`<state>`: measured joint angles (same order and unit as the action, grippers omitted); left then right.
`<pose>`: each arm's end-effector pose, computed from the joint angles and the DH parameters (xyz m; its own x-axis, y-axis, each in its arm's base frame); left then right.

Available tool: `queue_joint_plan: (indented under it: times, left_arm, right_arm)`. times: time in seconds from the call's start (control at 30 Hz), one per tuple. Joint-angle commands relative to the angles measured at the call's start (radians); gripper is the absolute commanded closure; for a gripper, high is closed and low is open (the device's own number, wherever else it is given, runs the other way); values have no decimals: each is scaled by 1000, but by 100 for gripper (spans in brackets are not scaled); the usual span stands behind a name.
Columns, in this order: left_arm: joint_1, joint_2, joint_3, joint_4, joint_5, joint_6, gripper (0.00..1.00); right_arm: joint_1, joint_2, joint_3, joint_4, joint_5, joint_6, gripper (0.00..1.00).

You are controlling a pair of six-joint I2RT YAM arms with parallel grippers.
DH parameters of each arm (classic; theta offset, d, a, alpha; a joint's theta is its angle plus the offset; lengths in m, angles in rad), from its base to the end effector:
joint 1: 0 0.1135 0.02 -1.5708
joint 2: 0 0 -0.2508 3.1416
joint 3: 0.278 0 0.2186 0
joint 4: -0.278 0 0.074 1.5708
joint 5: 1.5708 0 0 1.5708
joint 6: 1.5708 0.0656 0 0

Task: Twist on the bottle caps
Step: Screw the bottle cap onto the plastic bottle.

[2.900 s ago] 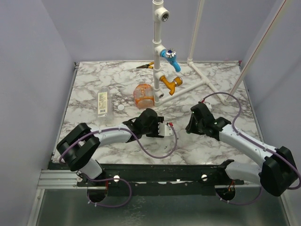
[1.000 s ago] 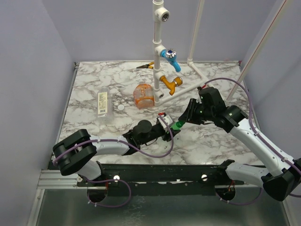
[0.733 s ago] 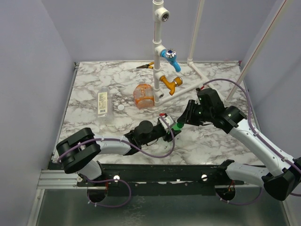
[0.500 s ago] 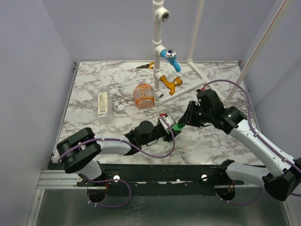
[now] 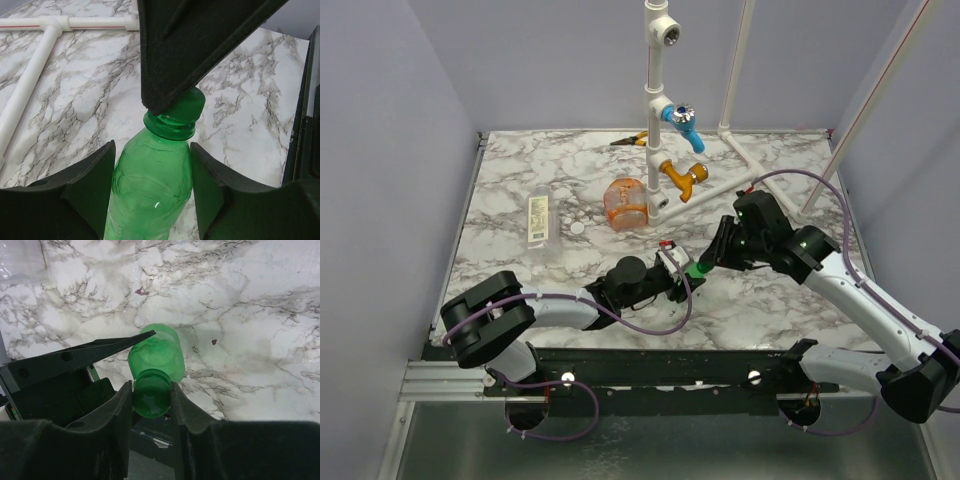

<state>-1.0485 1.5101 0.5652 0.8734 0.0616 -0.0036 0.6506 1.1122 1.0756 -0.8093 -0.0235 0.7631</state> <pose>0.1540 -0.2756 0.2187 -0.0389 0.0603 -0.9974 0.8955 0.4449 -0.0080 0.1692 0.1307 0.2862 -0.8575 0.2157 -0.4670 -0.0348 0.8814 0.4710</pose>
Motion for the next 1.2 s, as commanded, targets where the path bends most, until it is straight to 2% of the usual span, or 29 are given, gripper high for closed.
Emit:
queue_joint_plan:
  times: [0.0,0.07,0.23,0.43,0.57,0.7,0.93,1.17]
  left_arm:
    - [-2,-34,2,86,33,-39,87]
    - [-2,-46,-10,110,36,-40,87]
    - [-4,-68,-32,138,32,-30,87]
    - [-5,-41,-52,259,-51,-74,89]
    - [-7,-4,-41,283,-88,-74,89]
    - [-7,16,-46,315,-104,-79,89]
    - [-7,29,-53,328,-117,-72,89]
    - [-7,40,-67,328,-111,-72,89]
  right_arm:
    - [13,33,10,-7,18,12,78]
    - [13,37,6,-2,41,12,78]
    - [15,53,-2,22,-13,9,78]
    - [15,69,12,38,-31,24,77]
    - [28,100,36,25,-14,37,77]
    - [30,103,40,25,-1,48,72]
    - [30,113,58,12,4,53,71]
    - [30,130,89,-5,12,47,65]
